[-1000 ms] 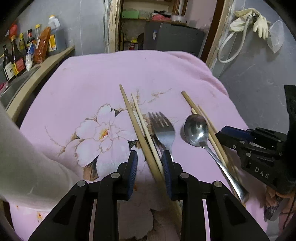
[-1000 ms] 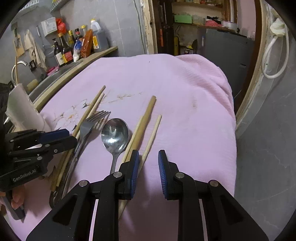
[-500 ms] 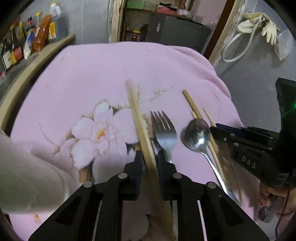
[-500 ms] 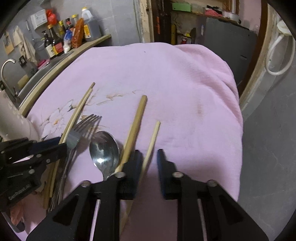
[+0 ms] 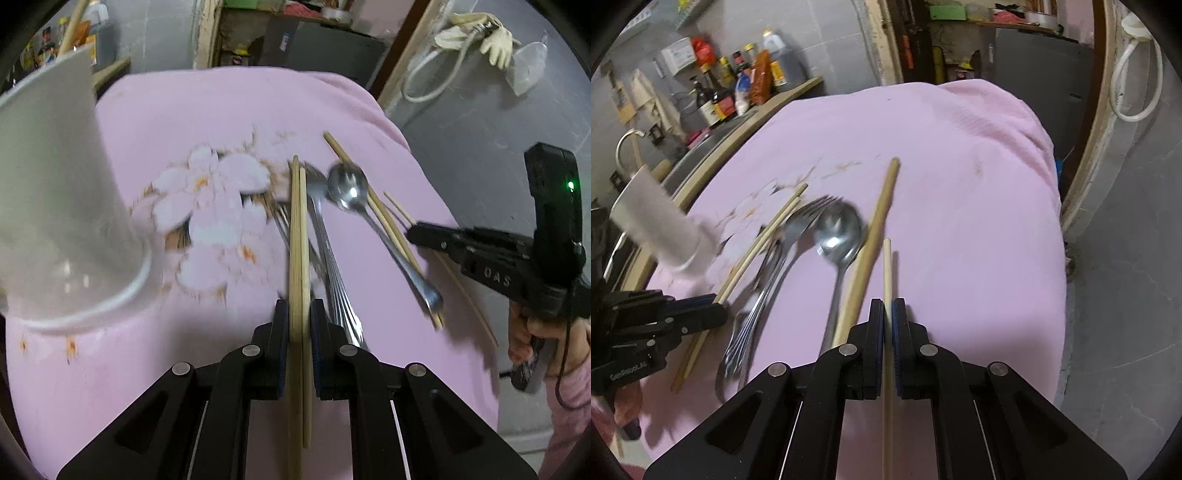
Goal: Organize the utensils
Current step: 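Grasp a bamboo chopstick with the left gripper while the right gripper grasps another chopstick, then lift both chopsticks to the white holder and drop them in while both grippers open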
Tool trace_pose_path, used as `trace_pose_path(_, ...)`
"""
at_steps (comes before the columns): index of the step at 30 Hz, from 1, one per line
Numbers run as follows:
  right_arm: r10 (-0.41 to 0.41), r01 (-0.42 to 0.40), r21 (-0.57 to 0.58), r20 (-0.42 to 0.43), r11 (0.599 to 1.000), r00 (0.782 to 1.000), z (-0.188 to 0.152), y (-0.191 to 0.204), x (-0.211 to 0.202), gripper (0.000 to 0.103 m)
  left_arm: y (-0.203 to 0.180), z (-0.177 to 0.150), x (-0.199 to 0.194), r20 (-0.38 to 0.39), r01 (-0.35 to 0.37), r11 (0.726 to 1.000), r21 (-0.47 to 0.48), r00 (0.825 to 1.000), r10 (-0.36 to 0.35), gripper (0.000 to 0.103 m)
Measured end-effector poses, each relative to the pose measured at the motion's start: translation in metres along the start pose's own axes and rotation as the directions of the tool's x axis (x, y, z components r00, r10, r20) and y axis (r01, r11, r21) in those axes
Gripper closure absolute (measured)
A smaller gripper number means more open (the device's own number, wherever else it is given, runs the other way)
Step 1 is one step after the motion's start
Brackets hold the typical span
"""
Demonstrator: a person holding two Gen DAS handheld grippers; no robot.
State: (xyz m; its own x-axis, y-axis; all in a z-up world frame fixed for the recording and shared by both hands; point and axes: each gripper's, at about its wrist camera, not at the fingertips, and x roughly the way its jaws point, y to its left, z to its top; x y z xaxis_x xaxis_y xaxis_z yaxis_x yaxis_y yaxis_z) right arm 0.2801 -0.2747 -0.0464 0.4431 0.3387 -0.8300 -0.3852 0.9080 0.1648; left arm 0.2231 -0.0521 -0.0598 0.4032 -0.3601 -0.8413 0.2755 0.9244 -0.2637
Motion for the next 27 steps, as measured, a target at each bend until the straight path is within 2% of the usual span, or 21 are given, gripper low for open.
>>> trace_pose_path(9, -0.002, 0.002, -0.019, 0.002, 1.0, 1.0, -0.009, 0.009, -0.006, 0.1, 0.007, -0.019, -0.022, 0.01, 0.035, 0.998, 0.044, 0.999, -0.036, 0.093)
trace_pose_path(15, -0.009, 0.009, -0.026, 0.005, 1.0, 1.0, -0.01, 0.01, -0.004, 0.1, 0.006, -0.002, -0.013, 0.043, 0.008, 0.999, 0.04, 0.999, -0.01, 0.089)
trace_pose_path(22, -0.008, 0.007, -0.03, -0.004, 1.0, 1.0, -0.009, 0.009, -0.003, 0.1, 0.008, 0.016, 0.011, -0.011, 0.011, 0.999, 0.032, 1.0, -0.011, 0.089)
trace_pose_path(27, -0.02, 0.017, -0.057, -0.049, 0.998, 0.999, 0.0, 0.01, 0.005, 0.1, 0.006, 0.031, 0.022, -0.056, -0.007, 1.0, 0.02, 0.998, 0.008, 0.089)
